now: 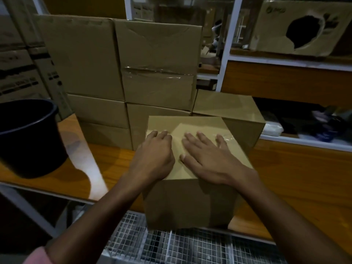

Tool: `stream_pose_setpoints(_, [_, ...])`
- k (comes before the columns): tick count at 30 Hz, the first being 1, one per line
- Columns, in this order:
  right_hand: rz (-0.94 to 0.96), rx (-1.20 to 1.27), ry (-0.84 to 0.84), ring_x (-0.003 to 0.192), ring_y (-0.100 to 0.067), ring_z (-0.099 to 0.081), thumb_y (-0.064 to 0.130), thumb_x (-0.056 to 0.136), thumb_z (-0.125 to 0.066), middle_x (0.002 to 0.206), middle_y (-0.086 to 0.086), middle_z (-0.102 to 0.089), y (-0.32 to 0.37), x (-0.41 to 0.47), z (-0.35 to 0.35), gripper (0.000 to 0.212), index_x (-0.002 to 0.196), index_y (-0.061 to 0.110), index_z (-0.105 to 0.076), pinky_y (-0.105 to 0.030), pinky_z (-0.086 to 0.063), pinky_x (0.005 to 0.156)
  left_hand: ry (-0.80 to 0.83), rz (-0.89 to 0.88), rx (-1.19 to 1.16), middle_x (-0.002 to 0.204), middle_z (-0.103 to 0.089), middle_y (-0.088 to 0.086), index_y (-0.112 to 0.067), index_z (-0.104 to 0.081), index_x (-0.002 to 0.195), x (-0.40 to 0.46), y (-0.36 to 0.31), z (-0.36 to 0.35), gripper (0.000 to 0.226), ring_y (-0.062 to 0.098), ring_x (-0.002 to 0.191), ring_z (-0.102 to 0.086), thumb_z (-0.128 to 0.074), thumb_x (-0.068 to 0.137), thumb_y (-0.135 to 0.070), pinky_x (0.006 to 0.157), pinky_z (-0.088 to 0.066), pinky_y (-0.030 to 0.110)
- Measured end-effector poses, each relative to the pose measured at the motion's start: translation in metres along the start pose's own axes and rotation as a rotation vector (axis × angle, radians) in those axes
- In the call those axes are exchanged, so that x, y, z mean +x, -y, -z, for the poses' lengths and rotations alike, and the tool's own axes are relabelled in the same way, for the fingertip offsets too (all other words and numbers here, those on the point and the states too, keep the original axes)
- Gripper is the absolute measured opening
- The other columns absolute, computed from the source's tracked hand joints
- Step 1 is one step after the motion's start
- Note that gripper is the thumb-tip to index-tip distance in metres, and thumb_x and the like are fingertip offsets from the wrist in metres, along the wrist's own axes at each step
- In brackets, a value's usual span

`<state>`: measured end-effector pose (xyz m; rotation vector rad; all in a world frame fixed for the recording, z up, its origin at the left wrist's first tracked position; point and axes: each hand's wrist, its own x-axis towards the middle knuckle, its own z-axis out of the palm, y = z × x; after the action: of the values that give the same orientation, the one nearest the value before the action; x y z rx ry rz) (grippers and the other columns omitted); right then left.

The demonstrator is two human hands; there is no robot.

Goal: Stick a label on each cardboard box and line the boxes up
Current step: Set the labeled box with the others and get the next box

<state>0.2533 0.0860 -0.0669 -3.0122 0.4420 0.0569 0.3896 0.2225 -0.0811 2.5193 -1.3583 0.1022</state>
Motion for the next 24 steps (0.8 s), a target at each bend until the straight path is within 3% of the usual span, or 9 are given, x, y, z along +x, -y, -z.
stream_pose_setpoints(2, [-0.069, -0.016, -0.049, 0.156, -0.017, 0.004, 0.063, 0.101, -0.013, 0.169, 0.009, 0.0, 0.003, 0.002, -0.001, 0.07, 0.161, 0.028, -0.013, -0.064, -0.001, 0.121, -0.005, 0.006, -0.019, 0.16, -0.037, 0.005, -0.013, -0.043, 0.147, 0.001, 0.003, -0.001, 0.048, 0.028, 0.149, -0.027, -0.034, 0.101, -0.026, 0.117, -0.034, 0.052])
stream_pose_setpoints(5, [0.035, 0.029, -0.079, 0.155, -0.01, 0.003, 0.055, 0.104, -0.017, 0.168, 0.014, -0.01, 0.003, -0.002, 0.0, 0.06, 0.16, 0.033, -0.021, -0.06, 0.0, 0.123, -0.009, -0.01, -0.033, 0.16, -0.037, 0.006, -0.013, -0.044, 0.147, -0.001, 0.004, -0.001, 0.049, 0.029, 0.15, -0.026, -0.035, 0.1, -0.027, 0.117, -0.033, 0.051])
stream_pose_setpoints(8, [0.132, 0.088, -0.007, 0.154, -0.004, 0.01, 0.054, 0.103, -0.015, 0.165, 0.026, -0.003, 0.002, -0.004, 0.003, 0.057, 0.159, 0.042, -0.015, -0.056, 0.008, 0.121, 0.003, -0.021, -0.041, 0.161, -0.035, 0.007, -0.012, -0.043, 0.147, -0.001, 0.004, -0.001, 0.049, 0.029, 0.15, -0.025, -0.037, 0.1, -0.024, 0.118, -0.032, 0.051])
stream_pose_setpoints(12, [-0.011, 0.011, -0.026, 0.155, -0.007, 0.007, 0.064, 0.102, -0.01, 0.167, 0.021, 0.005, 0.011, 0.004, -0.002, 0.063, 0.16, 0.041, -0.004, -0.059, 0.004, 0.122, 0.017, -0.036, -0.054, 0.162, -0.034, 0.006, -0.012, -0.041, 0.149, 0.001, 0.005, 0.002, 0.05, 0.027, 0.152, -0.022, -0.039, 0.101, -0.025, 0.119, -0.031, 0.05])
stream_pose_setpoints(16, [-0.209, -0.027, -0.164, 0.155, -0.018, -0.013, 0.064, 0.1, -0.018, 0.167, 0.009, -0.019, 0.026, 0.003, -0.001, 0.065, 0.155, 0.031, -0.031, -0.06, -0.011, 0.121, 0.008, -0.03, -0.049, 0.161, -0.036, 0.005, -0.012, -0.044, 0.147, -0.001, 0.004, 0.004, 0.048, 0.027, 0.151, -0.024, -0.035, 0.102, -0.026, 0.118, -0.033, 0.049])
stream_pose_setpoints(19, [-0.11, 0.018, -0.211, 0.153, -0.015, -0.021, 0.055, 0.104, -0.027, 0.162, 0.012, -0.032, 0.026, -0.004, 0.002, 0.051, 0.147, 0.033, -0.046, -0.055, -0.015, 0.121, 0.008, -0.029, -0.064, 0.161, -0.035, 0.005, -0.011, -0.044, 0.146, -0.002, 0.004, 0.003, 0.047, 0.027, 0.151, -0.023, -0.034, 0.103, -0.026, 0.117, -0.034, 0.049])
stream_pose_setpoints(21, [-0.028, 0.099, -0.14, 0.154, -0.01, -0.013, 0.051, 0.106, -0.029, 0.163, 0.02, -0.025, 0.023, -0.004, 0.003, 0.048, 0.151, 0.039, -0.038, -0.056, -0.009, 0.123, 0.018, -0.037, -0.064, 0.161, -0.035, 0.005, -0.011, -0.045, 0.145, -0.002, 0.004, 0.003, 0.046, 0.028, 0.151, -0.023, -0.034, 0.103, -0.025, 0.116, -0.035, 0.05])
stream_pose_setpoints(24, [-0.079, 0.064, -0.059, 0.156, -0.01, 0.0, 0.058, 0.104, -0.019, 0.166, 0.022, -0.008, 0.023, 0.0, 0.002, 0.055, 0.158, 0.044, -0.017, -0.063, 0.0, 0.121, 0.023, -0.041, -0.061, 0.16, -0.036, 0.007, -0.01, -0.046, 0.144, -0.001, 0.004, 0.004, 0.046, 0.029, 0.151, -0.024, -0.035, 0.103, -0.025, 0.115, -0.035, 0.051])
